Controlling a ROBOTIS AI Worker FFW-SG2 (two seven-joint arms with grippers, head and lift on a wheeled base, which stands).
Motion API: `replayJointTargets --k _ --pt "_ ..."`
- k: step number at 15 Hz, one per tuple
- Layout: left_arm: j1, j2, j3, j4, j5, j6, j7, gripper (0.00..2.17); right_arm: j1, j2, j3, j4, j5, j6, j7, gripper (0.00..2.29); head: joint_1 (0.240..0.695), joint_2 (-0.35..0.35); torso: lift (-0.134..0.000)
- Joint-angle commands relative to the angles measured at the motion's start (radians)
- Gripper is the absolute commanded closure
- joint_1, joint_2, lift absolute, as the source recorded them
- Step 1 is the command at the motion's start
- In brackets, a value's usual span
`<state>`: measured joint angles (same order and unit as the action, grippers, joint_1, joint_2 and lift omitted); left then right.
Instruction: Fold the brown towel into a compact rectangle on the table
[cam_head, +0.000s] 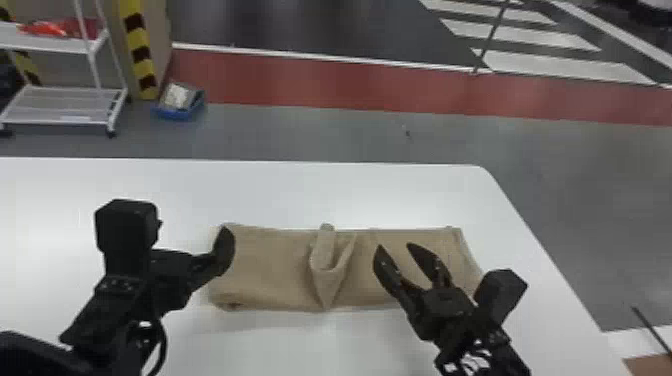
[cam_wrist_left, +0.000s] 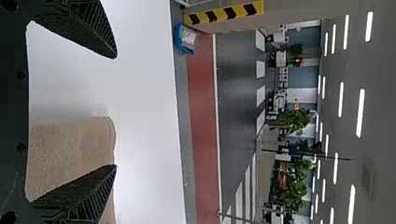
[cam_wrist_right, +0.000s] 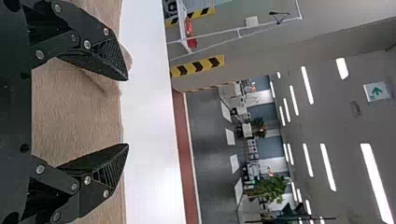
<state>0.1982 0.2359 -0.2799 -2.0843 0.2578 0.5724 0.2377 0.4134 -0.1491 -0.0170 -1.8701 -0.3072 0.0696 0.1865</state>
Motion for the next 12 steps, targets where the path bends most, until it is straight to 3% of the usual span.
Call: replayJointTargets --k 1,5,12 --pt "0.029 0.025 0.036 -0.013 0.02 -0.018 -0.006 0.04 -0.001 0.003 0.071 -0.06 -0.003 0.105 -0.032 0.45 0.695 -0.118 -0.125" --pt "0.049 0.039 0.05 -0.011 0.034 -0.048 -0.024 0.04 0.022 0.005 0.146 -0.153 -0.004 0.23 -0.147 0.45 0.695 -0.012 -0.125" --pt "0.067 0.033 0.042 -0.016 0.037 -0.064 -0.027 0.04 0.111 0.003 0.178 -0.247 0.01 0.23 -0.157 0.45 0.695 0.04 -0.125"
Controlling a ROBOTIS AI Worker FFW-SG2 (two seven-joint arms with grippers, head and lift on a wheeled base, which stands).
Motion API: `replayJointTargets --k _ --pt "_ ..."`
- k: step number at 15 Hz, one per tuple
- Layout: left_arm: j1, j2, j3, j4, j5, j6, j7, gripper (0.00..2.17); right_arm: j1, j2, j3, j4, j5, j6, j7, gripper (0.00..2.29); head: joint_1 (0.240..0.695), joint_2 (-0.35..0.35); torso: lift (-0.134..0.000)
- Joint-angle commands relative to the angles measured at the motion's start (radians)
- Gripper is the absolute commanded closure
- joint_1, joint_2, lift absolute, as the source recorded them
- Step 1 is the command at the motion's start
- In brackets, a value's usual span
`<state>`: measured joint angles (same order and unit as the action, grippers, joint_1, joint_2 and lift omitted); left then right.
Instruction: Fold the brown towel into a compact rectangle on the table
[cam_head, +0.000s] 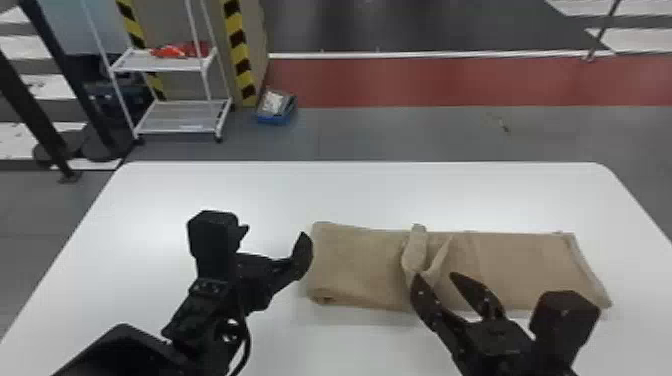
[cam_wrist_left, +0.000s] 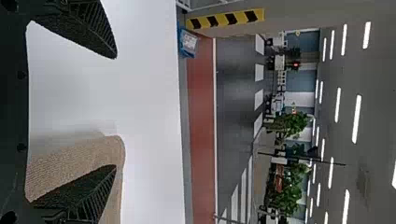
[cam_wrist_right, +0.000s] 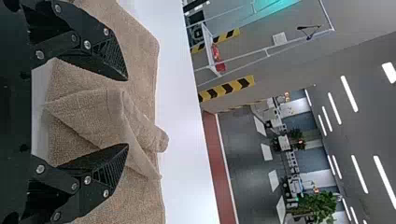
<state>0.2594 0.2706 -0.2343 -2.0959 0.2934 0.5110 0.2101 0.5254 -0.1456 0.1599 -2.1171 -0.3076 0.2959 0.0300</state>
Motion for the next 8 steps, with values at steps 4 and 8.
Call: replayJointTargets --k 4,8 --pt "0.038 0.001 0.0 -0.029 -0.002 -0.021 0.0 0.04 -0.056 0.0 0.012 0.037 0.048 0.09 -0.024 0.45 0.695 0.031 -0.125" --pt "0.066 0.002 0.01 -0.053 -0.004 -0.024 0.002 0.04 -0.059 0.0 0.02 0.043 0.05 0.112 -0.047 0.45 0.695 0.033 -0.125"
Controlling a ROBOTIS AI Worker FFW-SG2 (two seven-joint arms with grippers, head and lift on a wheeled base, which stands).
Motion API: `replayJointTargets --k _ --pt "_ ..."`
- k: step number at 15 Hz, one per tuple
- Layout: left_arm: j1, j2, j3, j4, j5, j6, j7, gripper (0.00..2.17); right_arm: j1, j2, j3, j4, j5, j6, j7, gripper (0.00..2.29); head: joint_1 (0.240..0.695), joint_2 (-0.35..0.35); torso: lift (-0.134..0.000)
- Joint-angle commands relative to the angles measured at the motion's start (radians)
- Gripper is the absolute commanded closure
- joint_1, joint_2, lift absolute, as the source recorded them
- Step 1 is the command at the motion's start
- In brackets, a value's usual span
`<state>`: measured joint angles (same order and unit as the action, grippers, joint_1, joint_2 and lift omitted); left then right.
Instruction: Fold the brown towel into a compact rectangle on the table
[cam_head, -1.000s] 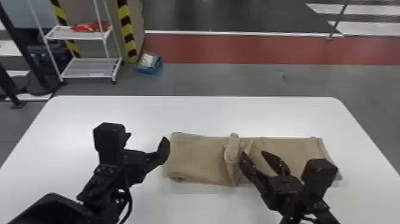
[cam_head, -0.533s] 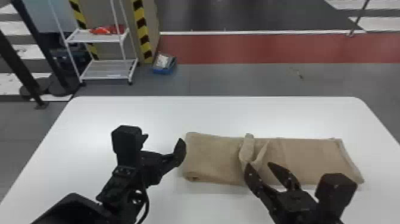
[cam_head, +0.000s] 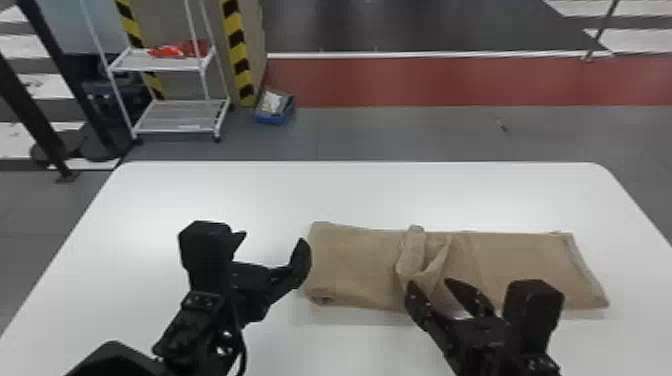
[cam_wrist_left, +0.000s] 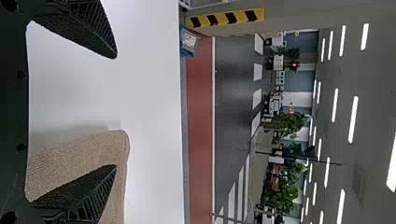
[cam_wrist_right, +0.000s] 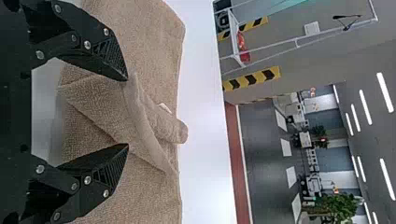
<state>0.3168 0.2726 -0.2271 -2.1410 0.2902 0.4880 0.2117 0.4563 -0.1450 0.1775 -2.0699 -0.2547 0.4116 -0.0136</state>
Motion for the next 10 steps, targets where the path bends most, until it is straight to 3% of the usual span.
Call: replayJointTargets --k 1,7,10 --pt "0.015 0.0 0.005 -0.013 0.0 -0.001 0.0 0.04 0.028 -0.001 -0.001 -0.018 -0.006 -0.017 -0.012 0.45 0.695 0.035 -0.125" --pt "0.031 0.002 0.006 -0.03 -0.003 -0.007 -0.001 0.04 0.193 0.001 -0.075 -0.101 -0.02 -0.228 -0.066 0.45 0.695 -0.011 -0.125" --pt "0.045 0.002 0.006 -0.042 -0.005 -0.013 -0.001 0.04 0.246 0.001 -0.108 -0.142 -0.021 -0.256 -0.138 0.45 0.695 -0.044 -0.125"
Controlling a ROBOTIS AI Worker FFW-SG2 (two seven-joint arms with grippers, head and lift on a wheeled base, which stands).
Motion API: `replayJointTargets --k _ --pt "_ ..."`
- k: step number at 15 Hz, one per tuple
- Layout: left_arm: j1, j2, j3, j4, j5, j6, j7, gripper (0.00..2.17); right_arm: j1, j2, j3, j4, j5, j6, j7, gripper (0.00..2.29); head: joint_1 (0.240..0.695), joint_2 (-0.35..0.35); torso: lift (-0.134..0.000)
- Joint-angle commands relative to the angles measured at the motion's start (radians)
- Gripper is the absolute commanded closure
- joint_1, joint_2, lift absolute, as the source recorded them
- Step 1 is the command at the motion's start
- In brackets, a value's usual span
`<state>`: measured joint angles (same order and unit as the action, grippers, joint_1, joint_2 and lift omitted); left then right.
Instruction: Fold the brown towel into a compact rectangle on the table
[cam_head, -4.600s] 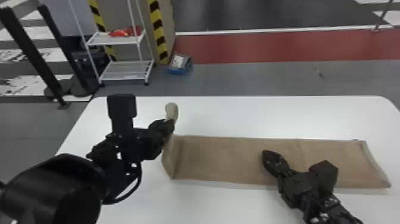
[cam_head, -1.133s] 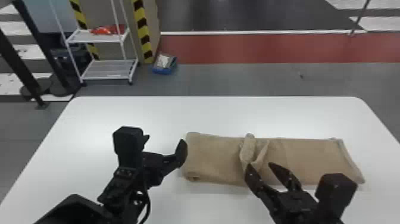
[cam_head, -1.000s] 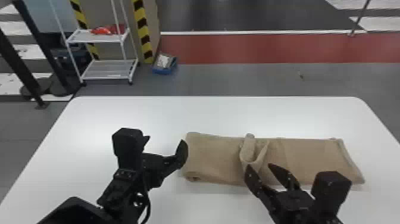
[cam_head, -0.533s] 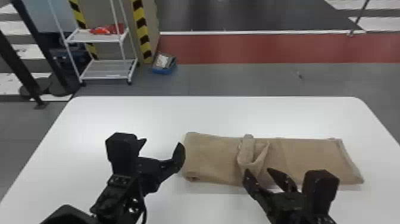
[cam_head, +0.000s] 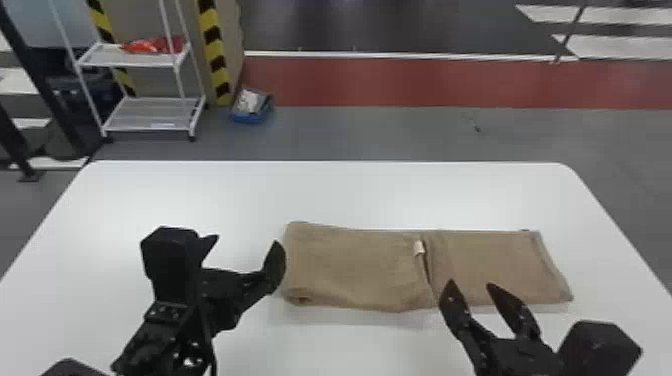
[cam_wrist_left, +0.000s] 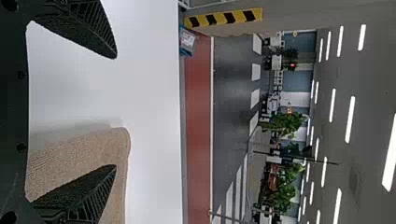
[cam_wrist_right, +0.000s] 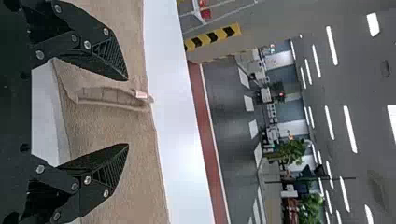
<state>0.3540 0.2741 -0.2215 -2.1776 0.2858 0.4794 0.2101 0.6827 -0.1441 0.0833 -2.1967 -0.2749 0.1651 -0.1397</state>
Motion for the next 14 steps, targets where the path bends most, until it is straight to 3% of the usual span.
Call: replayJointTargets --k 1,4,11,14 --pt "0.011 0.001 0.001 -0.007 -0.002 -0.008 0.0 0.04 0.028 0.0 -0.025 -0.024 -0.015 -0.031 -0.015 0.45 0.695 -0.059 -0.125" --pt "0.036 0.002 0.002 -0.022 -0.007 -0.011 0.0 0.04 -0.031 -0.002 -0.043 -0.032 -0.055 0.064 0.015 0.45 0.695 -0.091 -0.125" --pt "0.048 0.008 0.008 -0.019 -0.014 -0.014 -0.002 0.04 -0.236 -0.014 -0.06 0.135 -0.113 0.282 0.111 0.46 0.695 -0.058 -0.125" --pt "0.04 0.008 0.008 -0.013 -0.014 -0.014 -0.002 0.04 -0.282 -0.014 -0.071 0.169 -0.135 0.316 0.12 0.46 0.695 -0.055 -0.125"
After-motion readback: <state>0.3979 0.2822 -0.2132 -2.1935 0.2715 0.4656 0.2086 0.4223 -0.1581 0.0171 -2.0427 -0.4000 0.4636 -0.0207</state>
